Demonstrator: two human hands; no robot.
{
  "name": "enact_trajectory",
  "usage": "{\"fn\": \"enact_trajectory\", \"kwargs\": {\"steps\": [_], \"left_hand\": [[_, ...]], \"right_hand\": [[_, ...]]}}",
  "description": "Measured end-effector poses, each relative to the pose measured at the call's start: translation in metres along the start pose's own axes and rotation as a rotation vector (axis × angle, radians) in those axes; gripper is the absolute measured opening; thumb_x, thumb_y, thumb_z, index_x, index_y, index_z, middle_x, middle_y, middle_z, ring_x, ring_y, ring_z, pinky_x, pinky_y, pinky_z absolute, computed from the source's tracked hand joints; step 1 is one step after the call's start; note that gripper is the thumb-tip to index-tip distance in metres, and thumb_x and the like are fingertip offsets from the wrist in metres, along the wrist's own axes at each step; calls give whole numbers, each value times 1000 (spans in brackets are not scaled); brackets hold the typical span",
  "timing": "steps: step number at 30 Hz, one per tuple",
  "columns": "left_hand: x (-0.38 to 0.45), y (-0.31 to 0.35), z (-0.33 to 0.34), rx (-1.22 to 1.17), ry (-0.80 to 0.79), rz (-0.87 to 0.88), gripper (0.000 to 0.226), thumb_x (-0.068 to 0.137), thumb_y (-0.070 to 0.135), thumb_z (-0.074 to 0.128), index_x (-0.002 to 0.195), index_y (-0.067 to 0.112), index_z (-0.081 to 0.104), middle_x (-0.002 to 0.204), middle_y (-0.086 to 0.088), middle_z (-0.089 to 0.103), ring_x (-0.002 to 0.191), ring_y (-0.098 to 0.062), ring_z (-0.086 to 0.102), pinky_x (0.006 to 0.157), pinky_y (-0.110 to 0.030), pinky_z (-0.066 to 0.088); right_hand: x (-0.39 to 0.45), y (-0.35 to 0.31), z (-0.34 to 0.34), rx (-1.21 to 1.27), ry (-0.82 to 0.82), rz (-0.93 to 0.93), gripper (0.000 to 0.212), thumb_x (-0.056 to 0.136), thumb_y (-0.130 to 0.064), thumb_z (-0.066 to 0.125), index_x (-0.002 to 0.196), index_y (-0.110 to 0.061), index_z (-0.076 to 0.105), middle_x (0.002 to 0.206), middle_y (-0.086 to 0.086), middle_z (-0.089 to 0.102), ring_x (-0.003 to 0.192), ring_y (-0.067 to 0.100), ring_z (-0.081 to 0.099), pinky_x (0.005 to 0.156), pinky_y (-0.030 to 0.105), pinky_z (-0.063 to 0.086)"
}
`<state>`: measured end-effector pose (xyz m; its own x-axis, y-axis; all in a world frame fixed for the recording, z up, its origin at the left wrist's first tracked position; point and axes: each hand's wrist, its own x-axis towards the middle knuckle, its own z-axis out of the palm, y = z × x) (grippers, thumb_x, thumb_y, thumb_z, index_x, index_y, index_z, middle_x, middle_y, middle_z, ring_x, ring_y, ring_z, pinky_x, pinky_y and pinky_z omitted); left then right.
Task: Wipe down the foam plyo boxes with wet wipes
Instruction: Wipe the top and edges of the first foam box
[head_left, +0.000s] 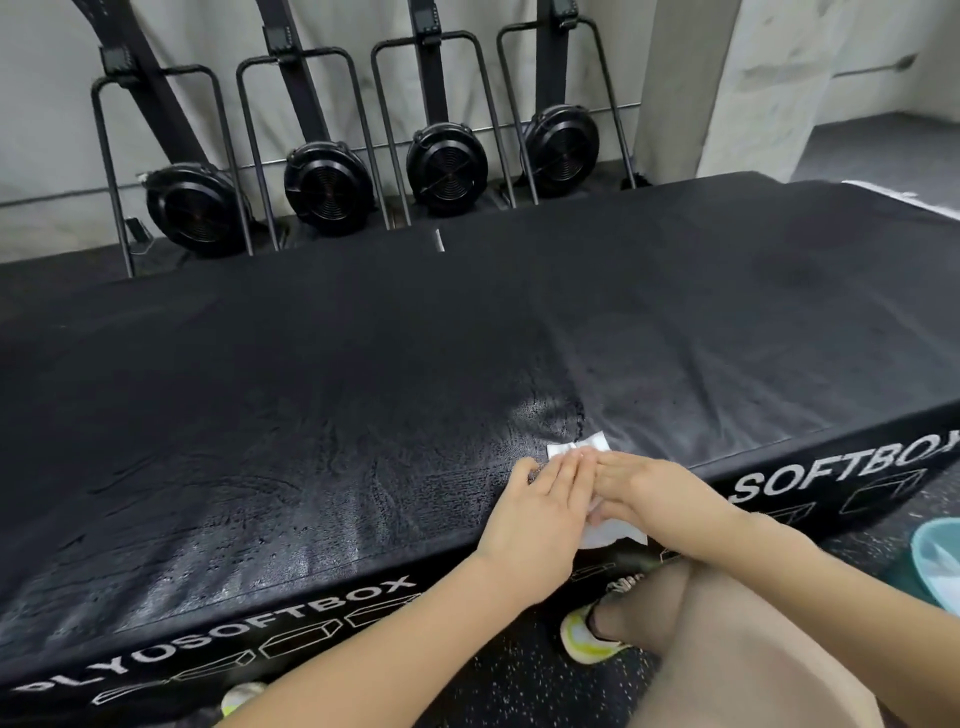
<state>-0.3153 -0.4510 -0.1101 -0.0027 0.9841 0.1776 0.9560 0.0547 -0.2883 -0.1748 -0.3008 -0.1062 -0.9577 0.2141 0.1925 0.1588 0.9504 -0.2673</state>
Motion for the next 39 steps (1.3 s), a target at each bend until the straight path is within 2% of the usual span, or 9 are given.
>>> {"fn": "enact_trajectory", "kwargs": {"steps": [7,11,17,23,27,30,33,36,39], "left_hand": [[-6,-3,-24,-584,278,-253,50,88,34,72,134,21,60,85,10,72,79,-14,62,86,-26,35],[-6,-21,-57,-1164,211,-594,31,92,20,73,121,30,71,90,11,76,85,-2,68,81,-17,52],[0,-43,-62,-1463,148,-728,44,85,10,69,119,38,65,89,8,75,80,-3,69,75,-21,54],[-8,-50,-39,-1061,284,-622,23,93,4,55,96,27,55,103,11,57,80,-7,59,70,-24,49],[-16,-59,-13,-669,246,-476,19,90,0,61,96,16,68,133,-5,53,108,-20,51,87,-33,43],[-27,-59,-11,-470,327,-235,7,91,22,65,97,21,69,138,-6,55,119,-26,52,95,-41,39],[-40,-48,-13,-321,64,-54,56,82,66,60,122,26,60,140,-2,53,122,-24,51,101,-42,32],[-40,-38,-12,-130,-167,-74,96,54,40,88,138,20,46,144,-12,49,123,-30,53,99,-48,43],[-35,-41,-20,-63,-107,-61,97,54,25,88,140,16,44,141,-14,50,117,-33,55,93,-45,48]], "right_hand": [[21,-22,-32,213,3,117,26,94,-47,58,93,-31,78,76,-10,69,66,11,58,64,29,48],[25,-37,-64,548,76,291,17,83,-35,79,100,-31,77,89,-19,74,85,-3,68,80,17,52],[33,-43,-67,661,81,430,38,73,-30,88,107,-37,72,89,-18,73,86,-2,67,81,14,49],[27,-33,-31,579,243,463,48,87,-4,73,124,-32,62,112,-11,66,103,5,65,94,22,52],[10,-30,-21,153,307,222,38,93,-32,69,130,-25,63,126,-13,60,115,9,58,99,25,46],[-5,-23,-13,-86,248,-45,51,90,-55,66,127,-20,66,129,-7,61,121,15,56,99,33,48],[-13,-17,-2,-347,177,-95,66,78,-57,76,131,-20,63,135,-1,59,122,21,55,96,38,48],[-10,-18,9,-444,162,-81,77,64,-40,88,131,-17,59,132,3,60,117,25,55,93,39,46],[2,-18,4,-445,214,-108,84,52,-30,93,126,-18,55,125,0,63,109,24,55,84,40,51]]}}
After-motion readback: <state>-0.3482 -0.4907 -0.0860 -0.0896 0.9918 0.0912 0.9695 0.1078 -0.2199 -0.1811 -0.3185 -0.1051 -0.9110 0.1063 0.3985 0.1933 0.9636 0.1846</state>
